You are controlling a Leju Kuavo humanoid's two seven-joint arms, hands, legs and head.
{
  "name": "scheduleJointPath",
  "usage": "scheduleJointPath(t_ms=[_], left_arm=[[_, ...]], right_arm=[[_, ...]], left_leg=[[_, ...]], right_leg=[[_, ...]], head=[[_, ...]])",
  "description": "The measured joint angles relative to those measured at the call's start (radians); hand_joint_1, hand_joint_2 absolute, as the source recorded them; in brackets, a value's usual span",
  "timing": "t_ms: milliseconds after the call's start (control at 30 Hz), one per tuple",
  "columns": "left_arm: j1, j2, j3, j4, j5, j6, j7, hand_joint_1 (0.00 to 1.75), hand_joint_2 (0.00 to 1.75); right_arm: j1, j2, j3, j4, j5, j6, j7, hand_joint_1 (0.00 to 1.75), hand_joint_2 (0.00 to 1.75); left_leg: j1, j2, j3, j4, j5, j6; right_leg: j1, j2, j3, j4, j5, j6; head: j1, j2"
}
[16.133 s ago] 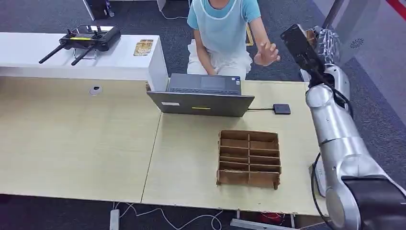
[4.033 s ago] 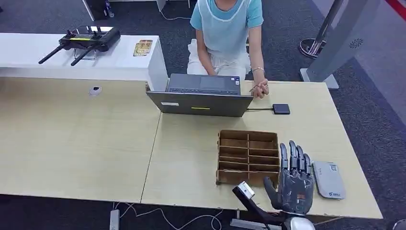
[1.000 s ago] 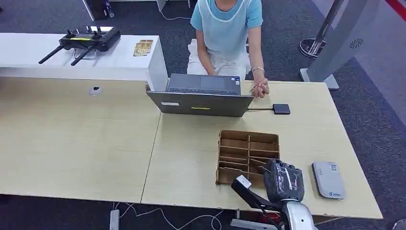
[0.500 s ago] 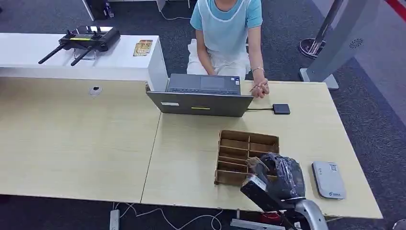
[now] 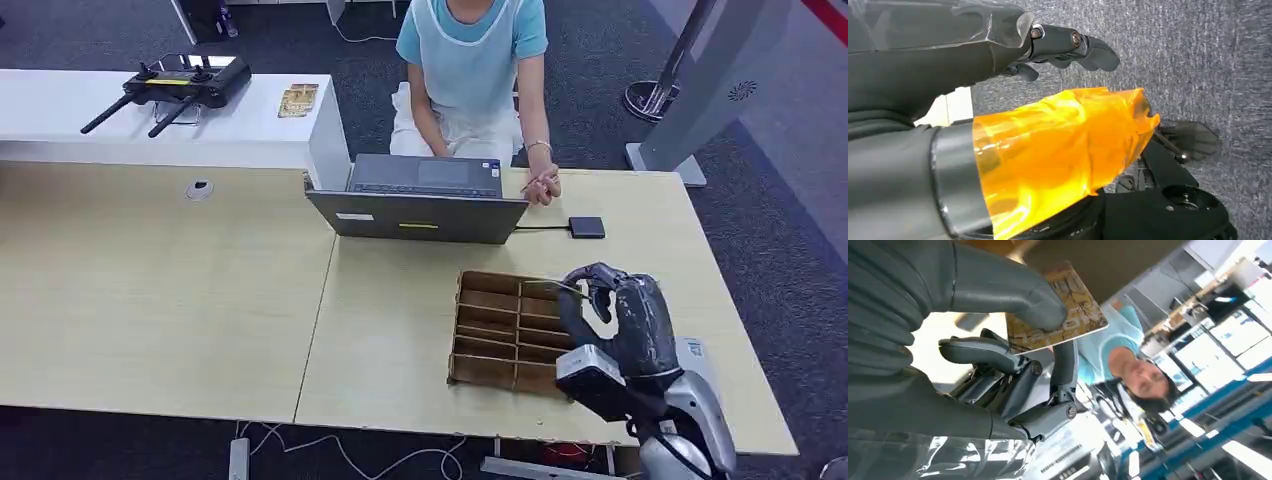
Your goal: Pass the card to the sensor for recognition and then transmit it.
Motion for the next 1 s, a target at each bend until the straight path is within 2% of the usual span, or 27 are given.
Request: scheduleJointPath(t_ms=[267,367,500,600,767,1000], left_arm=[[-0.004,0.005,-0.032,0.0,-0.001,-0.01,0.0,0.0,0.0],[-0.005,0.007,-0.049,0.0,-0.002,-0.016,0.0,0.0,0.0],[-0.011,0.009,-0.071,0.0,-0.004,-0.022,0.0,0.0,0.0],[-0.014,0.01,-0.088,0.0,-0.008,-0.031,0.002,0.0,0.0],[-0.016,0.012,-0.108,0.0,-0.026,-0.04,0.006,0.0,0.0],[-0.016,0.013,-0.109,0.0,-0.05,-0.045,0.012,0.0,0.0]], right_arm=[[-0.268,-0.063,0.057,0.099,0.081,0.026,0.108,1.75,1.75],[-0.405,-0.066,0.107,0.192,0.137,0.043,0.16,1.75,1.75],[-0.583,-0.064,0.181,0.34,0.15,0.063,0.189,1.75,1.75],[-0.707,-0.045,0.23,0.472,0.148,0.075,0.206,1.75,1.75],[-0.868,0.001,0.267,0.688,0.139,0.086,0.224,1.75,1.75],[-1.008,0.062,0.28,0.934,0.114,0.086,0.239,1.75,1.75]], left_leg=[[0.0,0.0,0.0,0.0,0.001,0.0],[0.0,0.001,0.0,0.0,0.002,-0.001],[0.0,0.0,-0.001,0.0,0.003,-0.001],[0.0,0.0,-0.001,0.0,0.003,-0.001],[0.0,0.0,-0.001,0.0,0.003,-0.001],[0.0,-0.001,-0.001,0.0,0.003,-0.001]], right_leg=[[0.0,0.0,0.0,0.0,0.001,0.0],[0.0,0.002,-0.001,0.001,0.002,0.0],[0.0,0.001,0.0,0.001,0.003,0.0],[0.0,0.001,-0.001,0.001,0.003,0.0],[0.0,0.001,-0.001,0.002,0.003,0.0],[0.0,0.0,-0.001,0.001,0.003,0.0]], head=[[0.0,0.0],[0.0,0.0],[0.0,0.0],[0.0,0.0],[0.0,0.0],[0.0,0.0]])
